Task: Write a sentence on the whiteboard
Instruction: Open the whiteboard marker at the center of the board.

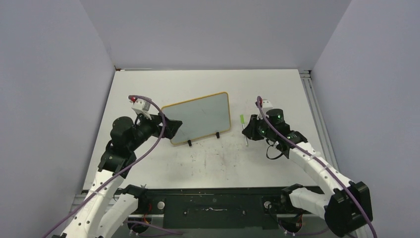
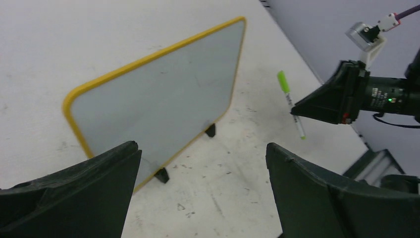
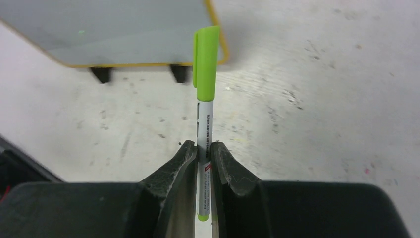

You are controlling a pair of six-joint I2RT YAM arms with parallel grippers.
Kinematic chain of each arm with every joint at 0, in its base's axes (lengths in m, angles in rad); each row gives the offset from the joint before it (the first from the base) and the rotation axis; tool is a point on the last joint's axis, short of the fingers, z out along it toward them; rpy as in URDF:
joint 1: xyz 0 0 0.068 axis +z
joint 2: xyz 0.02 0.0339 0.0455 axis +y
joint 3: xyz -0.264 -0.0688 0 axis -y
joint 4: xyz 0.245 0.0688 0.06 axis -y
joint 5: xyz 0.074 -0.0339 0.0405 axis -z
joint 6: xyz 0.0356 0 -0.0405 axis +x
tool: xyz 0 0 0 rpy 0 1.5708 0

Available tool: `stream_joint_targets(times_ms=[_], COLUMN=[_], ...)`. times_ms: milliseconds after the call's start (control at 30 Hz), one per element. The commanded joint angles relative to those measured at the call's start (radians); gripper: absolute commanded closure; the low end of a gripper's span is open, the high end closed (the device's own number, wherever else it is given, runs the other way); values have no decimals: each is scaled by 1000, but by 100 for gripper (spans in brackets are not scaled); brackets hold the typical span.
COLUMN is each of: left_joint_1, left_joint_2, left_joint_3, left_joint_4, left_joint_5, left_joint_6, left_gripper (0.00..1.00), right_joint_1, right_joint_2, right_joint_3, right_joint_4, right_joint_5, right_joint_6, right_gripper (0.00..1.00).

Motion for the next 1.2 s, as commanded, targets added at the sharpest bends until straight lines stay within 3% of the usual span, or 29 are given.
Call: stream_joint_targets(times_ms=[0, 200, 567, 633, 700, 733, 900, 1167], left_joint_1=[-85, -235, -284, -284, -284, -284, -284, -284], left_joint_2=[1, 94, 154, 146, 144, 144, 151, 144], left_joint_3=[-32, -67, -55, -43, -35, -31, -22, -61], left_joint_4=[310, 528, 478, 427, 394, 378, 323, 388], left_joint_5=[105, 80, 84, 73, 63, 61, 39, 25], left_joint_6=[-302, -560, -592, -575, -563, -559, -546, -615], left_gripper=[2, 1, 3, 14, 36, 42, 56, 100], right_joint_1=[65, 212, 393, 403, 409, 411, 412, 413], right_joint_2=[-104, -20, 141, 147, 155, 156, 158, 158], right_joint_3=[20, 141, 328, 341, 352, 355, 366, 367], right_joint_4=[131, 194, 155, 148, 138, 133, 126, 113], right_joint_5=[-206, -337, -445, -447, -442, -441, -433, -398], right_joint_6=[0, 5, -79, -91, -99, -104, -111, -120], right_gripper=[95, 95, 95, 95, 95, 95, 95, 95])
